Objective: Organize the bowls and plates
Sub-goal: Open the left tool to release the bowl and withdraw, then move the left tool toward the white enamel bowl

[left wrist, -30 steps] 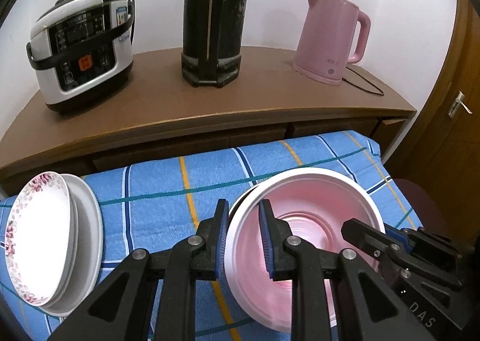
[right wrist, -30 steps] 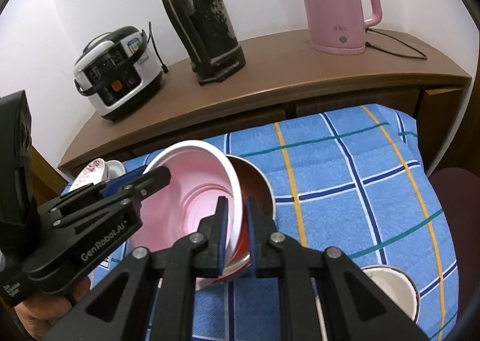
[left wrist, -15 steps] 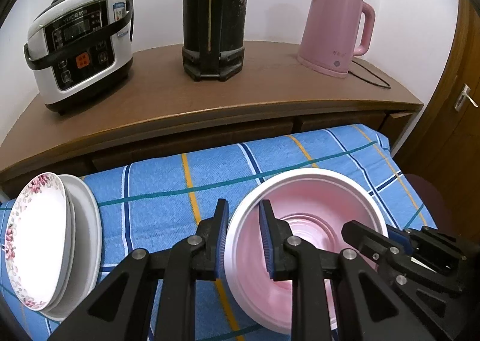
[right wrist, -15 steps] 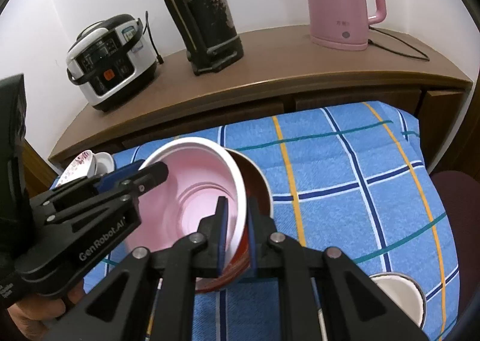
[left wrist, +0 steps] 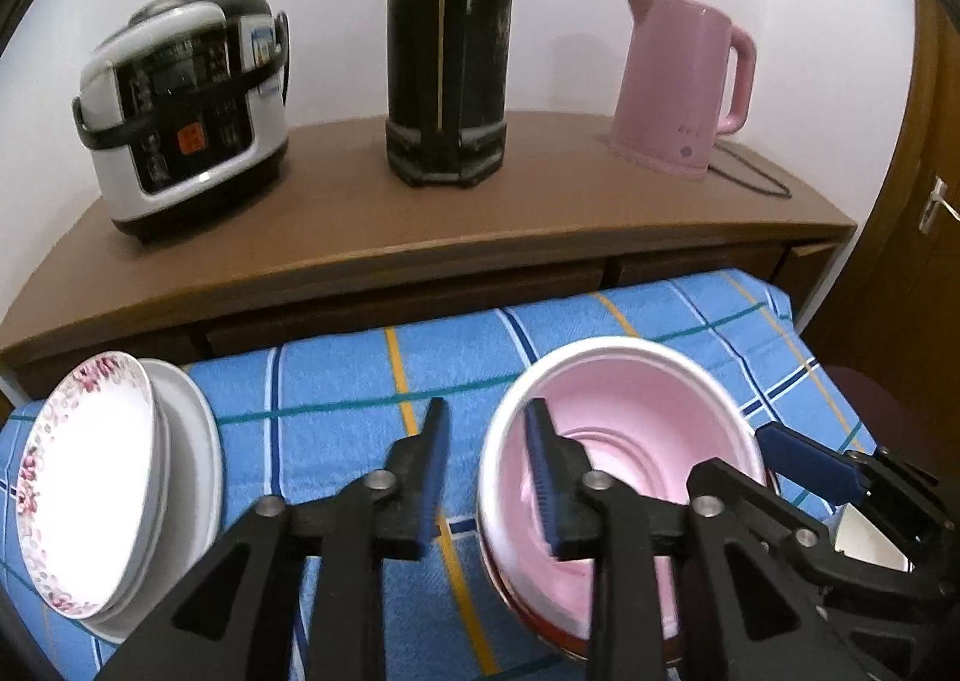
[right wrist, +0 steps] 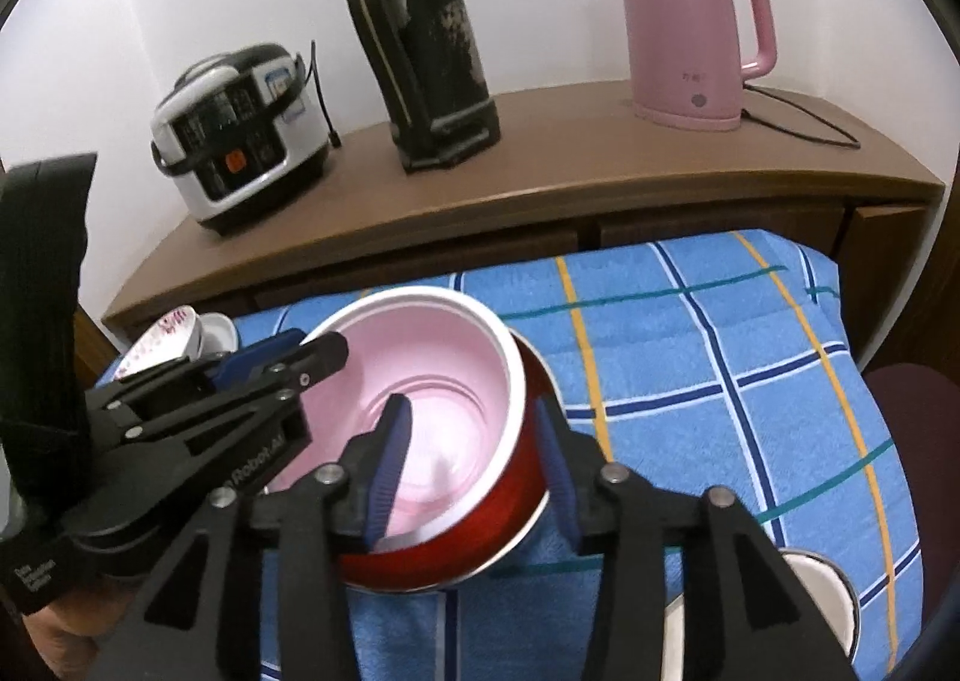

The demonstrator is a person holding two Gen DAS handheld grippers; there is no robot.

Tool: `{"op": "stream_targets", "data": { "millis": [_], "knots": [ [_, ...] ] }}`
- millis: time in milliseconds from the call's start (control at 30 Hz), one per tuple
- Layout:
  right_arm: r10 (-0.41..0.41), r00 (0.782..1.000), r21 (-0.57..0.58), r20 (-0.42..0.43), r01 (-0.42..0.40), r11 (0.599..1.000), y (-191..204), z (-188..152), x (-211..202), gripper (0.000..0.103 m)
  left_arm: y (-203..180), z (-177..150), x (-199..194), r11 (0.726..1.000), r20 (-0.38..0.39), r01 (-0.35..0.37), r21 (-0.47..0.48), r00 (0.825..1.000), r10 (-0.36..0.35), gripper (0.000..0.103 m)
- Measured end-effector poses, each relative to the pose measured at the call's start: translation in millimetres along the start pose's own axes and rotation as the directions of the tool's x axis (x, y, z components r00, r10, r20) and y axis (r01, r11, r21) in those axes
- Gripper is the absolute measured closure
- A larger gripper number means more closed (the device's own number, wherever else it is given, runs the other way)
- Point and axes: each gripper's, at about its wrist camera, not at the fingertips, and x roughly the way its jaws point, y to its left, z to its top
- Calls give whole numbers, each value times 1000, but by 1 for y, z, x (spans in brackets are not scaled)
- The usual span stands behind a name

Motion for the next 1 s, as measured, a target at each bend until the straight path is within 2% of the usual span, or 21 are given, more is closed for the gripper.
{"op": "stream_targets", "data": {
  "millis": [100, 167, 200, 367, 467, 667, 867, 1000],
  "knots": [
    [-38, 999, -12, 21, 38, 999, 2, 0, -4, 53, 3, -2, -10, 998, 66, -57, -5, 996, 57, 40],
    [-53, 998, -4, 35, 54, 999, 0, -1, -6, 39, 8, -3, -17, 999, 104, -42, -25, 994, 45, 39],
    [-50, 998, 5, 38, 50, 999, -2, -1, -7, 38, 10, -3, -20, 999, 111, -30, -35, 993, 33, 39],
    [-45, 998, 18, 47, 44, 999, -1, -3, -11, 38, 16, -10, -28, 998, 147, -22, -65, 989, 31, 39],
    [-45, 997, 28, 59, 44, 999, -1, -5, -17, 38, 19, -19, -33, 997, 148, -36, -74, 988, 47, 39],
    [-36, 996, 60, 80, 31, 998, -4, -15, -29, 38, 27, -38, -41, 991, 134, -20, -134, 990, 38, 39],
    [-32, 996, 72, 84, 26, 997, -4, -24, -37, 38, 29, -49, -50, 989, 131, -32, -141, 990, 51, 39],
    [-37, 995, 64, 94, 31, 997, 0, -22, -38, 38, 32, -51, -53, 986, 128, -67, -154, 988, 87, 39]
  ]
}}
